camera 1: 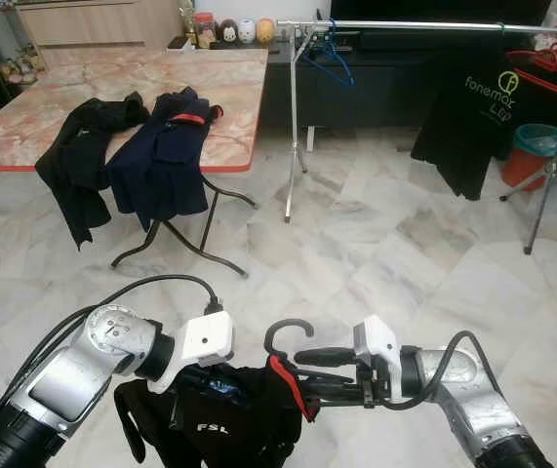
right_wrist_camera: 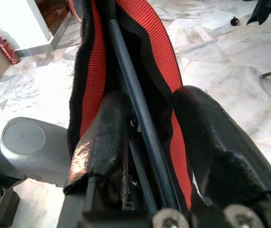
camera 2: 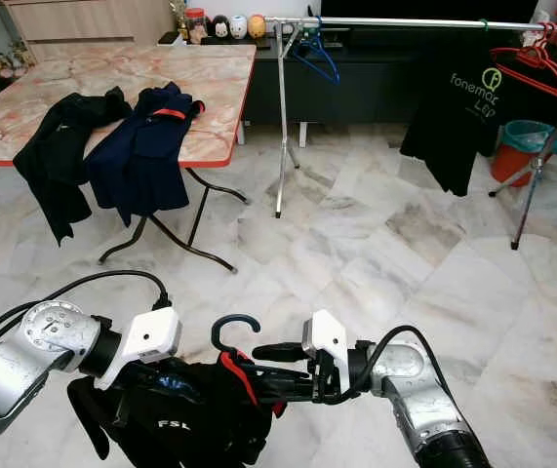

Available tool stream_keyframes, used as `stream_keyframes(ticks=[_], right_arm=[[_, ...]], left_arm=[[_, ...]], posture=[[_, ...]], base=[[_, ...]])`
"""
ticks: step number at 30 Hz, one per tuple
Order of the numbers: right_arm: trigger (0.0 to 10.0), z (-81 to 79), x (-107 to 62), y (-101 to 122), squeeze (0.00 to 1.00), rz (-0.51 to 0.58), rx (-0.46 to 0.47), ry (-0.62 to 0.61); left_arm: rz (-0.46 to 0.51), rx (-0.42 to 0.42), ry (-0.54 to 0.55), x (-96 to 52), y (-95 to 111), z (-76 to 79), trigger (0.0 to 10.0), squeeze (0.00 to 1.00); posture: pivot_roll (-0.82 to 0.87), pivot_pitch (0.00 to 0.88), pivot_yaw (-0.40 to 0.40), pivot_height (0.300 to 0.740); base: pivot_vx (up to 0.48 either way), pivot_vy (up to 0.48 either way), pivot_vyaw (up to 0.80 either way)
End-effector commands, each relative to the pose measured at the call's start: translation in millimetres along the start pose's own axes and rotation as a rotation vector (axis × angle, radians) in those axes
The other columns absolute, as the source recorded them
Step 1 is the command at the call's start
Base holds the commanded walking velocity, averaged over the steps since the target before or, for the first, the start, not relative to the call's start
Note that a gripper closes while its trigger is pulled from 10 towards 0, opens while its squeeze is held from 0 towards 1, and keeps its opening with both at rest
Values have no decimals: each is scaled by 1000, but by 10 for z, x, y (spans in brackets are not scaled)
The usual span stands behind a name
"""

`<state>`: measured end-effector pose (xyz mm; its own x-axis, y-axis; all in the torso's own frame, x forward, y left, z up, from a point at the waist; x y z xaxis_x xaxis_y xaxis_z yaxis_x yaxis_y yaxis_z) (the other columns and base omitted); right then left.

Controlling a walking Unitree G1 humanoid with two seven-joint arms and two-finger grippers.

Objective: Hang hanger

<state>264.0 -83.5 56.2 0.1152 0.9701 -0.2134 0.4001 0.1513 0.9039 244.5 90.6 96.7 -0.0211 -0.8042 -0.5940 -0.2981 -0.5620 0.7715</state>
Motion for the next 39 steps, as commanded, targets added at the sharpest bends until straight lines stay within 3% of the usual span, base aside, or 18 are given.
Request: stream_keyframes(ticks=[1,25,26,27,28,39], right_arm=[[0,32,-1,-4,0,-8,-1,-13],[0,-4,65,-54,0,-4,5,8],[0,-4,66,-54,0,-3,5,8],[0,-4,67,-54,0,-3,5,9],[0,-5,68,-54,0,-4,4,9],[0,18,71,-63,0,-4,-2,-5]], left_arm=[[37,70,-1,-19,139,-40,10000,0],[66,101,-19,-40,200,-37,10000,0],[68,102,-18,-42,202,-40,10000,75],[69,98,-21,-44,200,-36,10000,75],[72,90,-29,-47,202,-28,10000,1000],[77,84,-20,-64,211,-57,10000,1000]], posture=[[117,0,26,740],[118,0,33,740],[117,0,34,740],[117,0,34,740],[117,0,34,740],[121,0,35,740]], base=[[0,0,0],[0,0,0],[0,0,0],[0,0,0],[0,0,0],[0,0,0]])
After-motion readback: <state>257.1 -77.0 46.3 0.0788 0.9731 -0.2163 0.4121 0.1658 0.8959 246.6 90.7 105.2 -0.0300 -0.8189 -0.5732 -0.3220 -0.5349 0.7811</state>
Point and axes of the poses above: a point about 5 cm out from each wrist's last joint towards the gripper, its own x axis pointing out of the wrist towards the gripper, its own y axis along the axis of the wrist's last joint, z = x × y, the point moved 6 cm from there along x, pointing out of the wrist towards the gripper, and after that the axes turned 15 degrees about x, right-handed, at the moved point
